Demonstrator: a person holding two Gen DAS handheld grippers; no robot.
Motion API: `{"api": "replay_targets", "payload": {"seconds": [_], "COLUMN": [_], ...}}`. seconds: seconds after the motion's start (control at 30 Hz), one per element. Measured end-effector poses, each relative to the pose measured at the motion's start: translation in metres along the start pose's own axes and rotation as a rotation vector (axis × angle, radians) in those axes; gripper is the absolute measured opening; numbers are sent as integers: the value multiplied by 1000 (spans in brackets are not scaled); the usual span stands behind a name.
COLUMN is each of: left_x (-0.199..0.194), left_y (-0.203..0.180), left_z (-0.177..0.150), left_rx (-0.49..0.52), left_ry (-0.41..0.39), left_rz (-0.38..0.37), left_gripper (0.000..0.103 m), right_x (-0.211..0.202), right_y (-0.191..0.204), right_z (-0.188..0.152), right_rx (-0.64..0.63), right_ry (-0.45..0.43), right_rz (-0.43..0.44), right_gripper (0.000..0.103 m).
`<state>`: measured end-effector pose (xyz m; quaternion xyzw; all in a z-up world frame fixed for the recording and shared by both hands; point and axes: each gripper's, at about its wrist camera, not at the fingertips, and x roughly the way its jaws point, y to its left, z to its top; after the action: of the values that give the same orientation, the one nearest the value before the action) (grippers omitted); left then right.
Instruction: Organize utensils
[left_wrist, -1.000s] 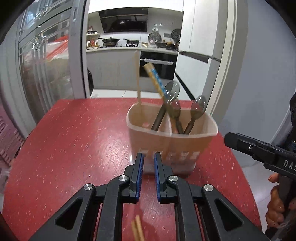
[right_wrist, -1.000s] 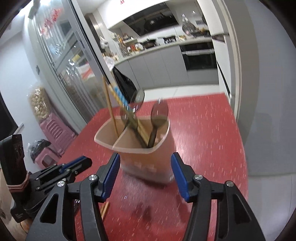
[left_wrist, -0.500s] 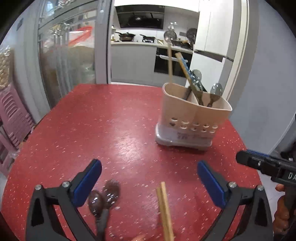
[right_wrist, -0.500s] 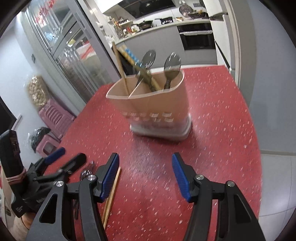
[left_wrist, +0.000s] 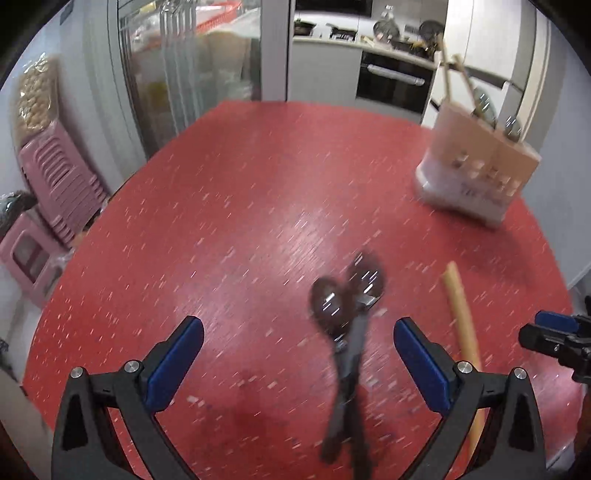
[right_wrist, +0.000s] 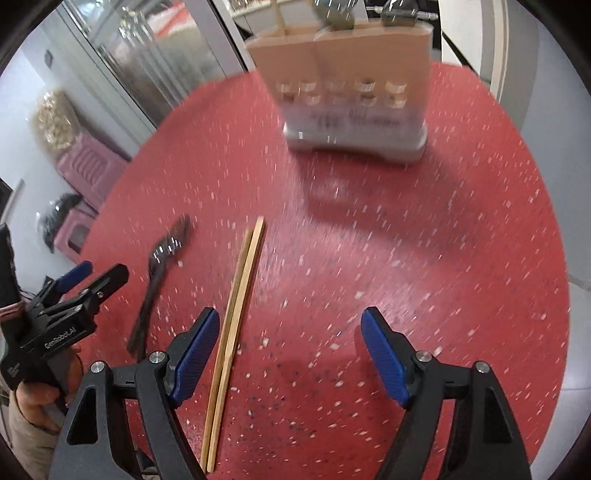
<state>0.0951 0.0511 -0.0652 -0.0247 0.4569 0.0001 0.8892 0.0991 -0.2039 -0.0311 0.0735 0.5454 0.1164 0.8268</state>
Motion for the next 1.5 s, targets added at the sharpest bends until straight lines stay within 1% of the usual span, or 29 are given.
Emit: {"api": "replay_targets", "payload": {"seconds": [0.17,0.27,0.37,0.47,0.53,0.6,0.67,0.83,0.93,1.07,1.17,1.27,1.33,1.4,1.43,1.5], "left_x": [11,15,15,13,11,12,12,11,3,-8,-13,-17,-17,-18,-18,-16], "left_y": [8,4,-1,-1,-1,-3,-1,10,28,56,83,103,110,112,112,107], "left_z": [-13,-15,-17,-15,-11,-6,-6,-5,-4,-4,-6,-11,-14,-17,-18,-18], "left_rx": [8,40,58,54,49,49,51,16,-35,-116,-191,-242,-253,-249,-246,-239], "left_ry": [42,45,34,28,22,19,17,7,-27,-63,-76,-82,-82,-84,-84,-84], "left_rz": [-16,-11,-14,-21,-25,-28,-26,-9,18,85,116,139,142,146,144,131], "left_gripper": [103,103,103,103,103,103,103,103,103,103,103,103,103,103,103,103], "right_x": [14,19,24,28,31,36,40,36,41,59,79,96,107,112,113,116], "right_y": [11,16,22,26,28,32,39,58,78,108,128,144,152,165,170,181], "right_z": [-7,-9,-7,-3,-1,-1,3,13,23,34,41,48,51,54,52,49], "right_rx": [-6,-7,-3,3,5,4,-6,-15,-44,-49,-43,-25,-16,-43,-54,-94], "right_ry": [27,37,43,47,55,65,65,30,30,79,117,143,154,135,131,122], "right_rz": [-52,-78,-93,-92,-87,-88,-93,-41,14,106,124,103,71,16,-3,-73], "right_gripper": [81,77,70,63,54,49,46,46,46,46,46,46,46,45,41,33]}}
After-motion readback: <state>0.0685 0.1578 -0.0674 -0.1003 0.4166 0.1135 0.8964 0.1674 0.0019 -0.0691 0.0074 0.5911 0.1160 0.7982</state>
